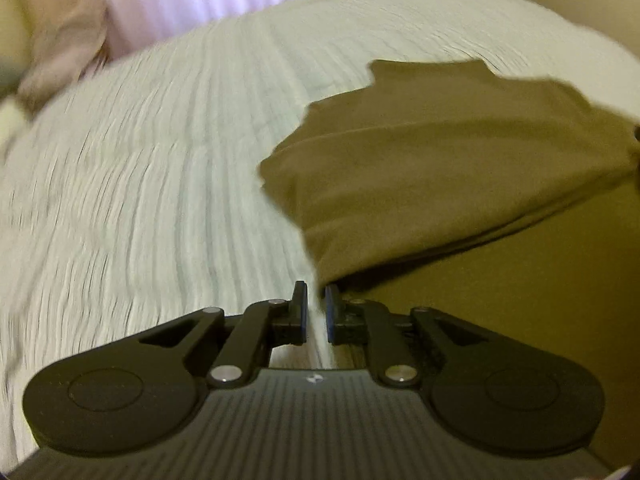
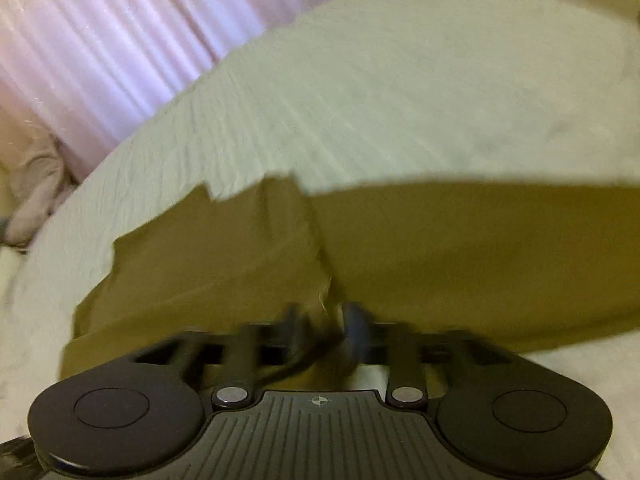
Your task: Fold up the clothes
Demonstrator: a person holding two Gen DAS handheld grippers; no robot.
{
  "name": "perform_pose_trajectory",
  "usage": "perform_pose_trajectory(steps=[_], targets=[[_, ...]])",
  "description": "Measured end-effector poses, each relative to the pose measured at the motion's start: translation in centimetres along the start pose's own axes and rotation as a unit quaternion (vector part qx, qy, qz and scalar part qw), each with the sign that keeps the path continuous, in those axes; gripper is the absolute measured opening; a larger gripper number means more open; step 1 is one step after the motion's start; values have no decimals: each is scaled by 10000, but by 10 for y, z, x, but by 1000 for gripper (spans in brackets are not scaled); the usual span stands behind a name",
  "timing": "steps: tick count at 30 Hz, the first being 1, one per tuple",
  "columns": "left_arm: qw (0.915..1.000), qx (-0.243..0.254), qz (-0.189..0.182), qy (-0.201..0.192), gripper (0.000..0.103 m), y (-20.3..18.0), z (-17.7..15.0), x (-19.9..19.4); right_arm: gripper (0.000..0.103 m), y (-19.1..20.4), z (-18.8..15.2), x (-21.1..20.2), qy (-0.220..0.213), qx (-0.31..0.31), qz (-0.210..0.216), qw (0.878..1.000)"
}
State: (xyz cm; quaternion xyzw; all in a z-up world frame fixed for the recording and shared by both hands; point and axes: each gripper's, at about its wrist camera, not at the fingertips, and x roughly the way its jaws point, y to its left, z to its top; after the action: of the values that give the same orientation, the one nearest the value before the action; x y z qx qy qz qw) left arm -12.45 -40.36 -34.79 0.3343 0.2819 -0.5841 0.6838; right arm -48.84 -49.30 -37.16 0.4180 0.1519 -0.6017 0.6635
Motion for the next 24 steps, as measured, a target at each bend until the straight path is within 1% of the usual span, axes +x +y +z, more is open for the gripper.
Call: perform_pose_trajectory(steps=[1, 2, 3, 5, 6, 7, 8, 9, 10, 11, 12, 13, 15, 17, 19, 20, 21, 22, 24], targets=[[9997, -249, -44, 55, 9, 6, 1, -7, 55, 1, 2, -7, -128, -40, -95, 9999], [9989, -455, -74, -37, 9, 10, 3, -14, 55, 1, 4, -12, -217, -78, -140, 9996], [9977, -657, -103, -139, 8, 14, 6, -21, 55, 2, 6, -15, -276, -117, -90, 9995], [9961, -802, -150, -330, 8, 11, 14, -24, 55, 9, 8, -16, -298, -242, 189, 9991], [9955, -842, -186, -399, 8, 8, 19, -23, 54, 13, 8, -13, -242, -373, 313, 9985], [9951, -871, -237, -394, 9, 3, 24, -16, 49, 18, 6, -8, -165, -507, 381, 9979], [9948, -899, -289, -384, 9, -2, 28, -10, 45, 21, 2, -2, -70, -631, 354, 9974], [9948, -932, -324, -245, 9, -7, 30, 1, 45, 23, -3, 7, 43, -763, 277, 9967], [9946, -965, -358, -98, 9, -12, 31, 13, 45, 24, -8, 16, 255, -887, 135, 9956], [9947, -962, -328, 146, 10, -15, 30, 25, 46, 23, -15, 26, 551, -1004, -62, 9934], [9942, -966, -225, 411, 10, -17, 26, 37, 46, 19, -21, 31, 693, -1041, -200, 9919], [9932, -1052, -155, 471, 9, -17, 22, 41, 46, 15, -23, 26, 655, -984, -193, 9928], [9899, -1352, -176, 385, 9, -12, 20, 32, 46, 4, -22, 7, 490, -785, -38, 9957], [9880, -1499, -175, 331, 9, -11, 18, 16, 46, -17, -19, -16, 316, -332, 51, 9989], [9873, -1542, -203, 337, 9, -12, 15, 0, 46, -56, -17, -35, 267, 523, 100, 9982], [9869, -1557, -233, 353, 9, -14, 13, -7, 46, -79, -17, -43, 268, 1025, 88, 9943], [9860, -1600, -270, 383, 9, -14, 12, -13, 46, -103, -18, -50, 274, 1543, 49, 9876], [9844, -1678, -334, 414, 9, -16, 10, -19, 46, -128, -19, -58, 257, 2071, -10, 9780], [9802, -1879, -446, 435, 9, -21, 7, -25, 46, -175, -25, -76, 2, 2993, -59, 9541]])
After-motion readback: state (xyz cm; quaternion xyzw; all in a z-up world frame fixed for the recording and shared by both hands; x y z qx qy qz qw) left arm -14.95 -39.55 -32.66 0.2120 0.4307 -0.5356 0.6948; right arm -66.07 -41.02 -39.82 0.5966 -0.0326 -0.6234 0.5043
